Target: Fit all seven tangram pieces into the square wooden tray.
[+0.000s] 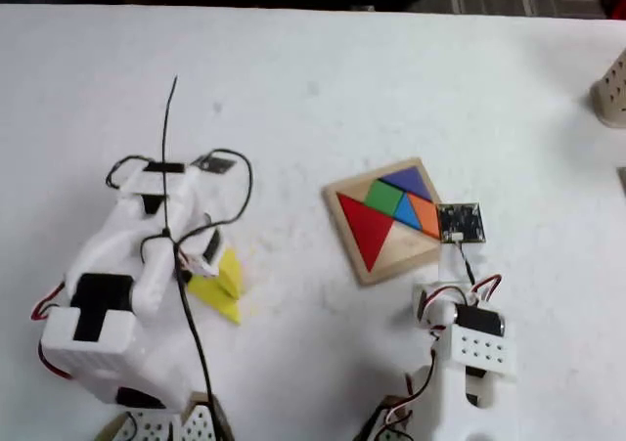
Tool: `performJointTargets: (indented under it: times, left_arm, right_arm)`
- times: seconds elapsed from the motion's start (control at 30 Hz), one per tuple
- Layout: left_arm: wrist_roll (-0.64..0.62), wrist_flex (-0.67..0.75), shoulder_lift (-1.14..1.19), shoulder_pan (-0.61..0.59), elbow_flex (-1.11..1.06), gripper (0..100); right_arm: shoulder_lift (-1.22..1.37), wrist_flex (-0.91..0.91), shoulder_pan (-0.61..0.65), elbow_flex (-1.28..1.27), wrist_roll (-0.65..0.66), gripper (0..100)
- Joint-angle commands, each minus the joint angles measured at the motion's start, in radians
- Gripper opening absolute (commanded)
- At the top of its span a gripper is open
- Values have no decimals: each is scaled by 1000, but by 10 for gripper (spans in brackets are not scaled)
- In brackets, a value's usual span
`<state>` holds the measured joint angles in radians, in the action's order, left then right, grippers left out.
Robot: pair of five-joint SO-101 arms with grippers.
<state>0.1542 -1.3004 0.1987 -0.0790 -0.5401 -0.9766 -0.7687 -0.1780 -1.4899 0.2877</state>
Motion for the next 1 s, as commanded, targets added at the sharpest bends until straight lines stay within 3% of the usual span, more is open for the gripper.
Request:
performJointTargets:
  times: [0.0, 0.33, 0.6, 0.83, 0.97]
  left_arm:
    - [12, -9, -12, -28, -31, 329]
    - [-38, 68, -211, 50, -207, 340]
    - [-60, 80, -116, 105, -189, 337]
    - [-58, 74, -68, 111, -132, 142]
    - [-58, 72, -68, 111, -132, 133]
  right_arm:
    - [-27, 18, 4, 5, 9, 21]
    - [-27, 30, 4, 3, 9, 21]
    - [-27, 25, 4, 3, 9, 21]
    - [-27, 25, -1, 3, 9, 21]
    - [-27, 25, -1, 3, 9, 21]
